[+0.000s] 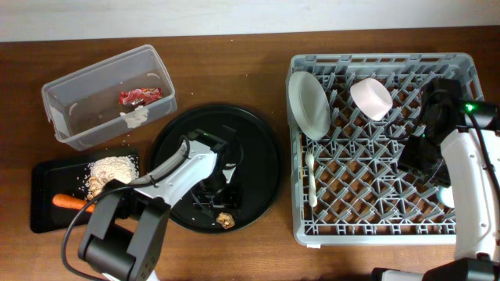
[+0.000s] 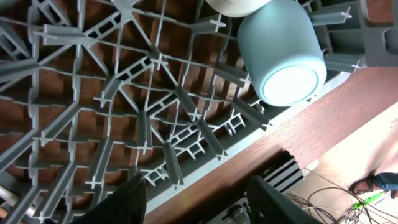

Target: Sort waste into correct bins and load items into the dishwasher rack

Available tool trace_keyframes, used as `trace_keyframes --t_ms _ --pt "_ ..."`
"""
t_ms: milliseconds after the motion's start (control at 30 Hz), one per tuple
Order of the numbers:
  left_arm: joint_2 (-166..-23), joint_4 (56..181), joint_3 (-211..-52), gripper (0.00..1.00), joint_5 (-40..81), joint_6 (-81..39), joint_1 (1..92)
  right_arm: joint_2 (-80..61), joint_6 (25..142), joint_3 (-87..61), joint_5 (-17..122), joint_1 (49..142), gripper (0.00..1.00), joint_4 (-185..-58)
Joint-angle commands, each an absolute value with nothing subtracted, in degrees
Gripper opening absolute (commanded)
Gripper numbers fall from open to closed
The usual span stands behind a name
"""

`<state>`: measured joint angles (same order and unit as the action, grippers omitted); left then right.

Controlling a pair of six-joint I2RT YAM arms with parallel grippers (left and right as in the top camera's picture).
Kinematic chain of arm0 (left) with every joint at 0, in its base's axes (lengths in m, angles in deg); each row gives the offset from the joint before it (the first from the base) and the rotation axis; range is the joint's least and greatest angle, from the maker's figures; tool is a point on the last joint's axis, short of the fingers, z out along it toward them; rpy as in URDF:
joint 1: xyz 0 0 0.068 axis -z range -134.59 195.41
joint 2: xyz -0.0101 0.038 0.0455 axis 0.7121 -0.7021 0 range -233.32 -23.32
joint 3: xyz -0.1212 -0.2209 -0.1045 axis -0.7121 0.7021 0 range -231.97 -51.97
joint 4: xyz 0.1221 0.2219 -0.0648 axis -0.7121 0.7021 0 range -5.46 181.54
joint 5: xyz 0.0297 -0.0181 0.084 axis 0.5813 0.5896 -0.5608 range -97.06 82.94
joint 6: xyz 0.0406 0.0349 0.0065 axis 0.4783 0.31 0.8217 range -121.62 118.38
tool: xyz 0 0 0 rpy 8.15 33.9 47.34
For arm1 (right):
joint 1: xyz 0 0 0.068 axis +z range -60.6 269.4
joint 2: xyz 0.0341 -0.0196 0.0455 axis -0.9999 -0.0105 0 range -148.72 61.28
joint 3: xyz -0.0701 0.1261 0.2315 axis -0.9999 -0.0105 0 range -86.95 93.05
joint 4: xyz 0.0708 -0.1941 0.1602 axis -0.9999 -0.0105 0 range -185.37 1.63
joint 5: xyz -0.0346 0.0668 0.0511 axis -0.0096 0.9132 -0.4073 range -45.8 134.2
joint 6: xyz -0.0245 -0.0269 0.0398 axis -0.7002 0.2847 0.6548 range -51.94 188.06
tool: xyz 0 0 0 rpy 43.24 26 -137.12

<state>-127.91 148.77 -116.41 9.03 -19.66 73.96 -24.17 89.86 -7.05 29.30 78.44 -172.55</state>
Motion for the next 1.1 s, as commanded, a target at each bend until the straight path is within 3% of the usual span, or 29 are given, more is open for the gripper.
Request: trace_keyframes --t_ms 0,67,100,200,267,367,467,667,933,1067 --pt "-128.37 145.97 -113.07 0.69 9.67 -21.56 75.67 -23.93 89.49 -7.18 29.65 78.06 0.55 -172.55" --pt "-128.37 145.45 -112.90 0.67 9.69 -21.58 75.80 -23.93 89.49 -7.18 29.65 78.06 0.55 -172.58" --pt "-128.37 145.47 -112.90 0.60 9.67 -21.56 75.80 -23.93 89.47 -7.18 29.65 78.06 0.55 -172.58" --pt "-128.37 145.38 -112.35 0.59 9.65 -21.56 75.80 -23.93 89.47 -7.18 29.65 78.06 0.55 -172.58" --pt "-128.37 144.31 -110.69 0.51 9.65 -21.56 75.80 -23.93 89.49 -7.18 29.65 78.06 0.55 -172.58" --pt "-128.37 143.04 -109.86 0.25 9.65 -21.74 75.78 -23.93 89.47 -7.18 29.65 78.06 0.55 -172.58" --pt "-128.31 143.76 -111.89 0.13 6.10 -21.71 74.07 -23.93 89.47 -7.18 29.65 78.06 0.55 -172.58" --pt "-124.57 153.86 -127.58 0.13 -8.26 -21.71 61.44 -23.93 89.31 -7.18 29.61 78.06 0.55 -172.58" --pt "-118.97 151.39 -128.83 0.14 -12.89 -21.71 29.66 -23.93 89.33 -7.18 29.63 78.06 0.55 -172.34" --pt "-118.97 147.79 -126.91 0.14 -13.17 -21.71 18.21 -23.93 89.33 -7.18 29.65 78.06 0.55 -172.34"
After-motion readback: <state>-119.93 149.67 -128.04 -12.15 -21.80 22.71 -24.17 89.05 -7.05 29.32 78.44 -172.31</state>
